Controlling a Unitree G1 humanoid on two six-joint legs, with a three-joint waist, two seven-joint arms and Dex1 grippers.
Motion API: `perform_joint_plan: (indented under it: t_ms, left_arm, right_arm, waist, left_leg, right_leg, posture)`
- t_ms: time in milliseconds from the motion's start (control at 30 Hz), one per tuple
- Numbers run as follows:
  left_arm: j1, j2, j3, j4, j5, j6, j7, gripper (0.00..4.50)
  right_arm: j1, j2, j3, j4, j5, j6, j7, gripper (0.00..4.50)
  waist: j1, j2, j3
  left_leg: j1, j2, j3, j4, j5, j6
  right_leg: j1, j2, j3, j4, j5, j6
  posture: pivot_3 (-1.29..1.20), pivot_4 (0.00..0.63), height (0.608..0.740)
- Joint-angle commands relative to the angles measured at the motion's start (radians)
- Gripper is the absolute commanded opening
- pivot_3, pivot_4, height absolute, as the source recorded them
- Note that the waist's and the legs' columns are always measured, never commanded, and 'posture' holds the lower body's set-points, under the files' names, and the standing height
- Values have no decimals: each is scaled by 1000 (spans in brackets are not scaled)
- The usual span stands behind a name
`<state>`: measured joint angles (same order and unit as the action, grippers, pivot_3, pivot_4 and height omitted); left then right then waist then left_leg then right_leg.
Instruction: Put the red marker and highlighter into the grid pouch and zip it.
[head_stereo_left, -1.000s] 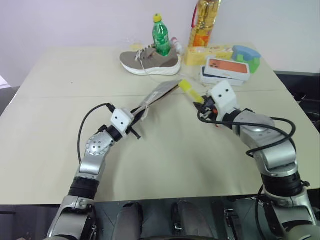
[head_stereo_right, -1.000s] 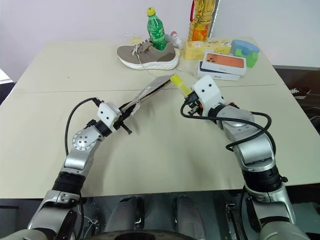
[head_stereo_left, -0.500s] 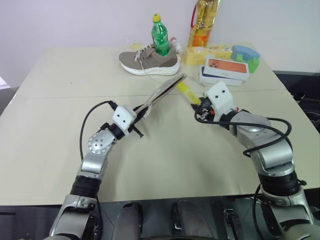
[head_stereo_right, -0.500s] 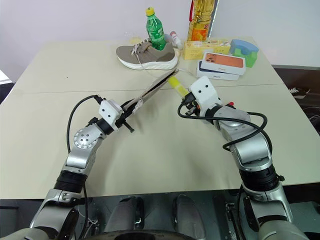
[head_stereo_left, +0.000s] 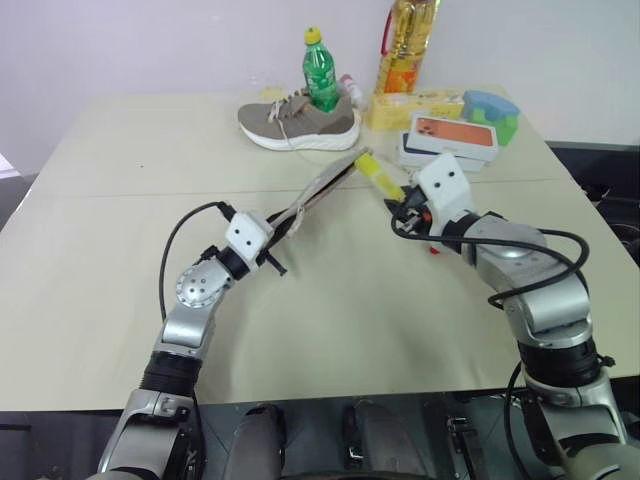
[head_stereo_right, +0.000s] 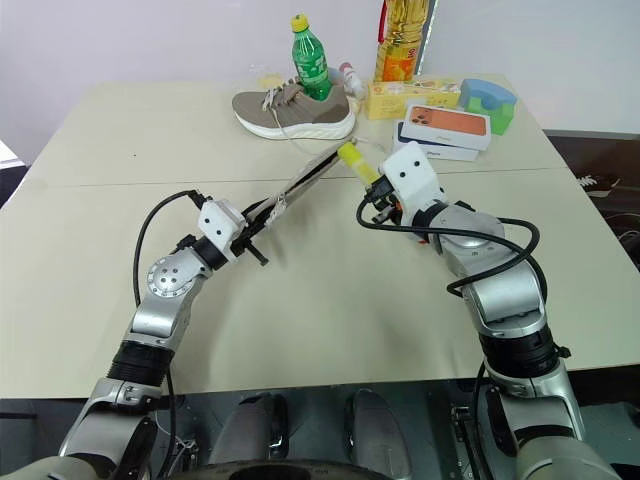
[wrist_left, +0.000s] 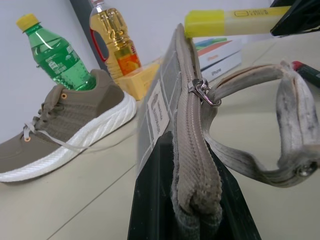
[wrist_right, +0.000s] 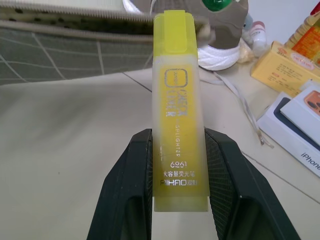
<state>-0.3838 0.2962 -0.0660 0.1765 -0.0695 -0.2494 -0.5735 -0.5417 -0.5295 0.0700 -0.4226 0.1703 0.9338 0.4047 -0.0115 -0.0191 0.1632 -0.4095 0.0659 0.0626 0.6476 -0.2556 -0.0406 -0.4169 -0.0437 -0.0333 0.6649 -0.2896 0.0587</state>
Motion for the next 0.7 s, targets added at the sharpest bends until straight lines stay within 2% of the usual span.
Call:
perform_joint_plan:
  t_ms: [33,433,633,700]
  left_arm:
    - [9,6,-4,-56,-1,0,2,0]
    - [18,13,-11,-89,-11,14,-23,0]
    - [21,48,-23,-94,-7,-11,-81,0]
    - [19,71,-29,-88,-12,-29,-115,0]
  right_arm:
    - [-27,-3,-8,-42,2,-7,4,870]
    - [-9,-24,17,-58,-3,16,27,870]
    - [1,-88,62,-80,-18,10,65,870]
    - [10,-150,111,-97,-40,-32,112,870]
  waist:
    - [0,0,0]
    - [0,0,0]
    - [0,0,0]
    - [0,0,0]
  left_leg:
    - [0,0,0,0,0,0]
    - [0,0,0,0,0,0]
    - [0,0,0,0,0,0]
    - [0,0,0,0,0,0]
  right_leg:
    - [0,0,0,0,0,0]
    - [0,0,0,0,0,0]
    - [0,0,0,0,0,0]
    - [0,0,0,0,0,0]
  posture:
    - [0,150,740]
    - [0,150,740]
    - [0,150,740]
    - [0,150,740]
